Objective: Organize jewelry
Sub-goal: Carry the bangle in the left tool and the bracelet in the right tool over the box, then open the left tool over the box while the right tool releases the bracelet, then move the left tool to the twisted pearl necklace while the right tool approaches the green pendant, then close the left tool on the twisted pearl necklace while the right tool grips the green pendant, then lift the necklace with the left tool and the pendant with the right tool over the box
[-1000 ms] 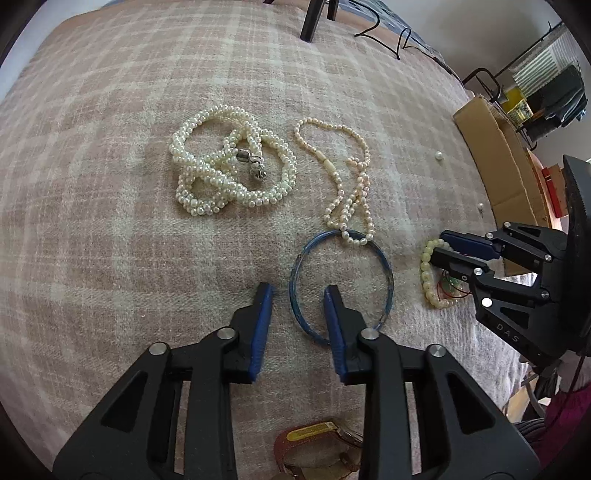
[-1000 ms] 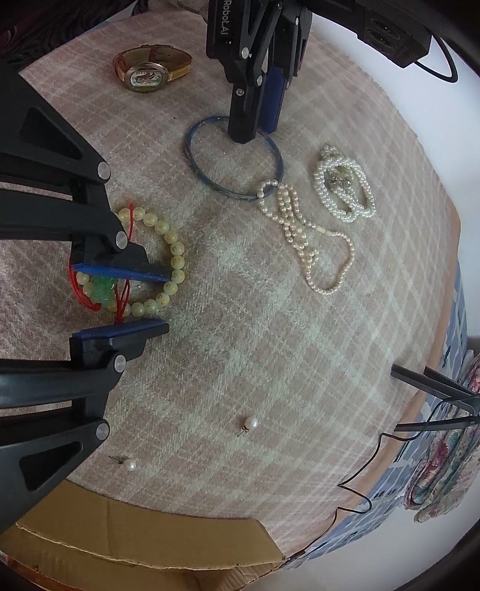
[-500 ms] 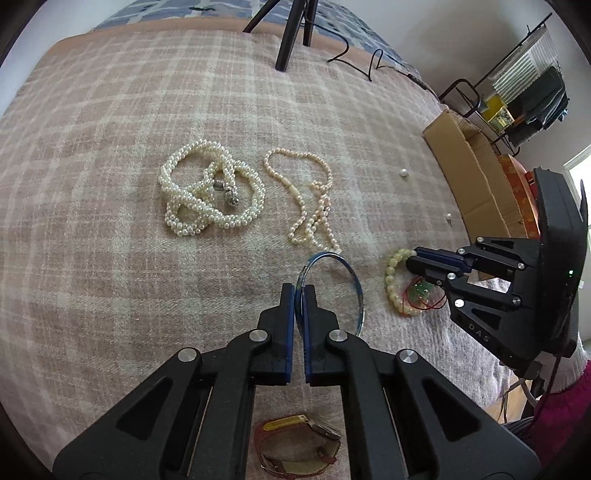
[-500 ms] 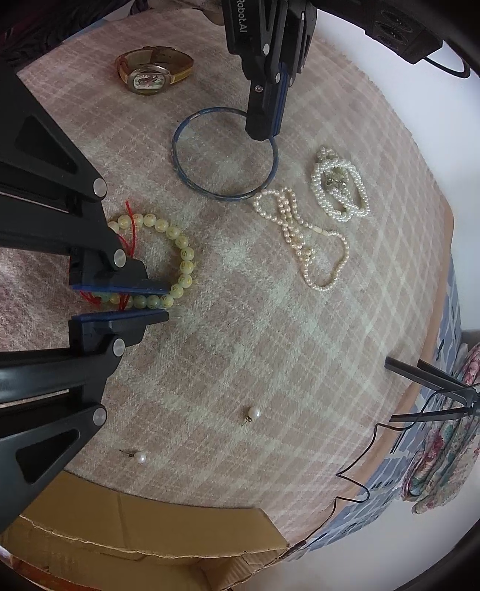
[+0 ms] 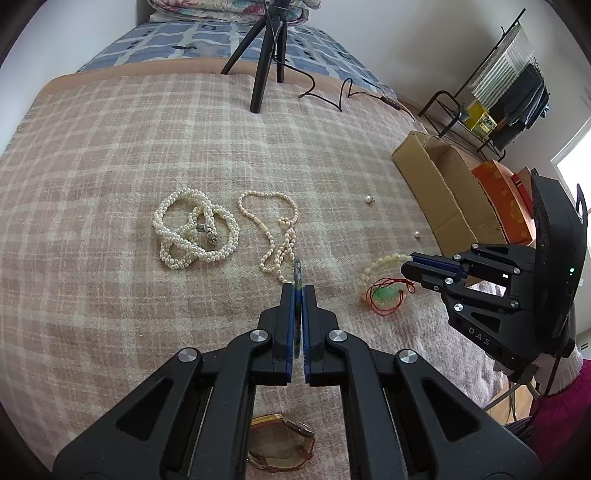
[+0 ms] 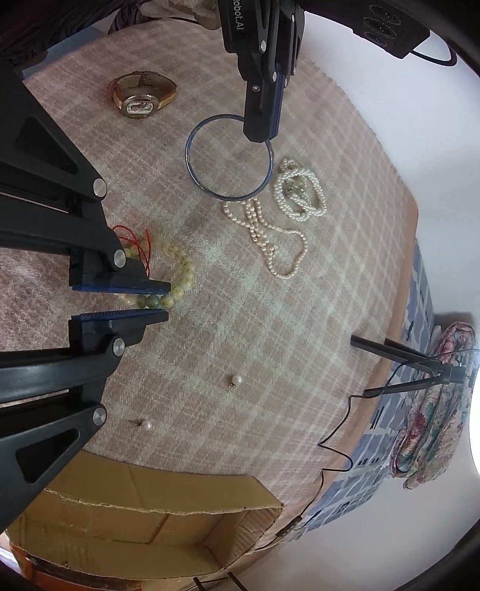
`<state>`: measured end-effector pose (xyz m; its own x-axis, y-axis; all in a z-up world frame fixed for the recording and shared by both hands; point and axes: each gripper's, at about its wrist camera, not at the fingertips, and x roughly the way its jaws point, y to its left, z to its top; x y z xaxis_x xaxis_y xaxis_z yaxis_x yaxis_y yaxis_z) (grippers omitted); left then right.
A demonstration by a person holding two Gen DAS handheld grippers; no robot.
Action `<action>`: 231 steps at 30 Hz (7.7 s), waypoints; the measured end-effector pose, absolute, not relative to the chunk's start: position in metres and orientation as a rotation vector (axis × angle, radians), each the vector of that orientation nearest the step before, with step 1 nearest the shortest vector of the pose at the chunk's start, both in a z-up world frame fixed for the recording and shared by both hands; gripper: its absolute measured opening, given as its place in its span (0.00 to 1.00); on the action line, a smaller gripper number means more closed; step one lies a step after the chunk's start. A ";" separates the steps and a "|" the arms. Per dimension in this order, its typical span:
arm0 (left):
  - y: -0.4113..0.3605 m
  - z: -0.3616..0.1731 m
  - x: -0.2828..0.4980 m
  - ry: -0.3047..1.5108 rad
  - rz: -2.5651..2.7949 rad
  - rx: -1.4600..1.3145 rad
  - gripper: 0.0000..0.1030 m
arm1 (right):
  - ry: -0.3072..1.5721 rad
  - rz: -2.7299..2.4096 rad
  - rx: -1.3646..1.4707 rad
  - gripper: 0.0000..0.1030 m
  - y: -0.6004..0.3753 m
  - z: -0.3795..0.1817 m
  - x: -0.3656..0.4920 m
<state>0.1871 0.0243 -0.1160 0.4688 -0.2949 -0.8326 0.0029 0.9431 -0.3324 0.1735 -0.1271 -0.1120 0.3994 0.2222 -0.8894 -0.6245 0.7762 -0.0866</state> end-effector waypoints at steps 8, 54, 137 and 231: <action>0.026 -0.107 0.185 1.046 -0.189 -0.312 0.01 | 0.969 0.566 -0.436 0.05 -0.127 -0.091 0.163; -0.165 -0.020 0.288 0.854 -0.500 -0.241 0.01 | 0.835 0.218 -0.167 0.05 -0.314 -0.022 0.152; 0.142 -0.070 0.203 0.951 -0.034 -0.436 0.48 | 0.999 0.347 -0.058 0.74 -0.180 -0.072 0.173; 0.068 -0.013 0.240 0.816 -0.229 -0.458 0.06 | 0.933 0.345 -0.104 0.09 -0.151 -0.055 0.162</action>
